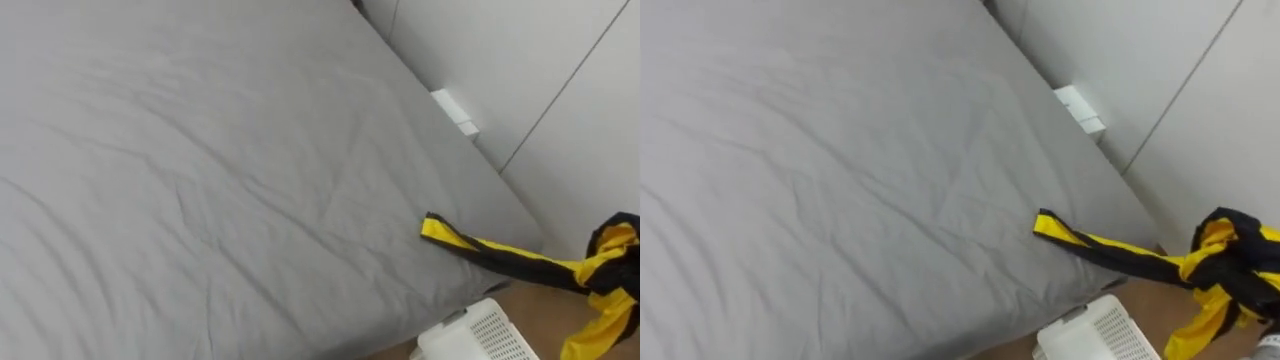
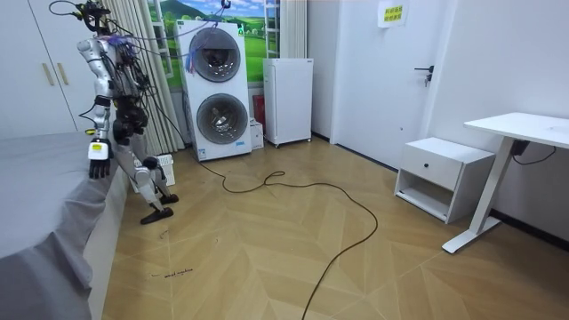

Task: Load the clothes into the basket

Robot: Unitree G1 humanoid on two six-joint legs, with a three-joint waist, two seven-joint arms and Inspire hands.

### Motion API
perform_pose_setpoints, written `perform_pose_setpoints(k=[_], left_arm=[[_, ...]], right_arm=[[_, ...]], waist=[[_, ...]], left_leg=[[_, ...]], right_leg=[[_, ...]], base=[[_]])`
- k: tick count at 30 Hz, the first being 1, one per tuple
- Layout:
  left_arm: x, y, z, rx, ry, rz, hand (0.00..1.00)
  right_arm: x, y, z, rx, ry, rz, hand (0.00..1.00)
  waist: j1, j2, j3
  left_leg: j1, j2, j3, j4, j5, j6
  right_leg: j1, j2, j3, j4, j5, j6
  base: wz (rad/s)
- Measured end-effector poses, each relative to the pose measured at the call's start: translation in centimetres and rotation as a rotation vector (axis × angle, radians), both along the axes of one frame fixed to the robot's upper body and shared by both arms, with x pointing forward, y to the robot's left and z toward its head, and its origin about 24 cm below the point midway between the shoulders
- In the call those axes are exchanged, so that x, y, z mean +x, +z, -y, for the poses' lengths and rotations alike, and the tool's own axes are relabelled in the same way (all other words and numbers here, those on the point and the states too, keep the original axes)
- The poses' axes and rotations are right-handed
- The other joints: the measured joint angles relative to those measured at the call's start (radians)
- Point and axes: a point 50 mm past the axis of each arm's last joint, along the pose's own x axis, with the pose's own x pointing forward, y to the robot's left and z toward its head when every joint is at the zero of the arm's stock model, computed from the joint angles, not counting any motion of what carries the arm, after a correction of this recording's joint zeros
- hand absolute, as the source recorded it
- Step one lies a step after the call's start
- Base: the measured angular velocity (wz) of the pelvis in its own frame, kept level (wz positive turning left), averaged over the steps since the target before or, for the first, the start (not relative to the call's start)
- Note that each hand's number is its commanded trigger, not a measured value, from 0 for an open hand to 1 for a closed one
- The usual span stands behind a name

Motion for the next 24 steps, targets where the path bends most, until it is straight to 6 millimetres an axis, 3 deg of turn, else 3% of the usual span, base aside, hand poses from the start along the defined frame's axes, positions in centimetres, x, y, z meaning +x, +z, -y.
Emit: perform_pose_setpoints(k=[2,9,12,14,20,21,22,23,24], left_arm=[[-0.2,0.0,0.0,-0.003,0.004,-0.019,0.0],[-0.2,-0.1,0.2,-0.008,-0.026,-0.034,0.0],[0.0,-0.2,0.6,-0.017,-0.053,-0.039,0.0],[0.2,-0.3,1.1,-0.027,-0.089,-0.045,0.0],[1.8,-0.7,1.6,-0.041,-0.136,-0.046,0.0],[2.0,-0.7,1.6,-0.041,-0.141,-0.042,0.0],[2.4,-0.6,1.7,-0.04,-0.15,-0.035,0.0],[2.8,-0.6,1.7,-0.04,-0.153,-0.028,0.0],[2.9,-0.6,1.8,-0.041,-0.15,-0.024,0.0]], right_arm=[[-0.3,-0.2,0.1,-0.001,-0.027,-0.018,1.0],[-0.1,-0.1,0.3,-0.011,-0.043,-0.018,1.0],[0.3,-0.5,0.8,0.009,-0.083,-0.025,1.0],[0.8,-0.2,1.2,0.004,-0.091,-0.019,1.0],[1.8,-1.1,0.9,0.03,-0.112,-0.051,0.98],[2.0,-1.1,0.9,0.032,-0.111,-0.049,0.8],[2.4,-1.1,0.8,0.041,-0.116,-0.044,0.51],[2.9,-1.1,0.7,0.046,-0.122,-0.04,0.0],[3.2,-1.0,0.7,0.049,-0.124,-0.037,0.0]], waist=[[-0.023,0.004,0.0001],[-0.041,0.034,-0.0015],[-0.047,0.054,-0.0005],[-0.055,0.084,-0.0013],[-0.063,0.124,0.0081],[-0.061,0.126,0.0093],[-0.051,0.128,0.0099],[-0.041,0.13,0.009],[-0.041,0.133,0.0076]], left_leg=[[-0.004,0.0,0.001,0.0,-0.002,0.001],[-0.057,-0.003,0.009,0.004,0.0,0.003],[-0.09,-0.005,0.023,0.004,0.002,0.007],[-0.128,-0.008,0.029,0.009,0.004,0.011],[-0.206,-0.012,0.027,0.016,0.013,0.024],[-0.219,-0.012,0.03,0.022,0.013,0.024],[-0.242,-0.011,0.041,0.027,0.014,0.025],[-0.264,-0.011,0.052,0.03,0.015,0.026],[-0.276,-0.011,0.051,0.033,0.016,0.028]], right_leg=[[-0.004,0.0,-0.001,0.0,0.0,0.0],[-0.076,0.002,0.018,0.032,0.005,0.004],[-0.113,0.001,0.027,0.036,0.007,0.009],[-0.161,-0.003,0.026,0.052,0.01,0.012],[-0.25,-0.006,0.027,0.081,0.009,0.015],[-0.266,-0.006,0.028,0.091,0.008,0.016],[-0.299,-0.004,0.039,0.109,0.008,0.017],[-0.329,-0.005,0.046,0.122,0.008,0.017],[-0.34,-0.006,0.045,0.124,0.009,0.018]], base=[[-0.02],[-0.06],[-0.1],[-0.1],[-0.01],[-0.13],[-0.24],[-0.24],[-0.14]])
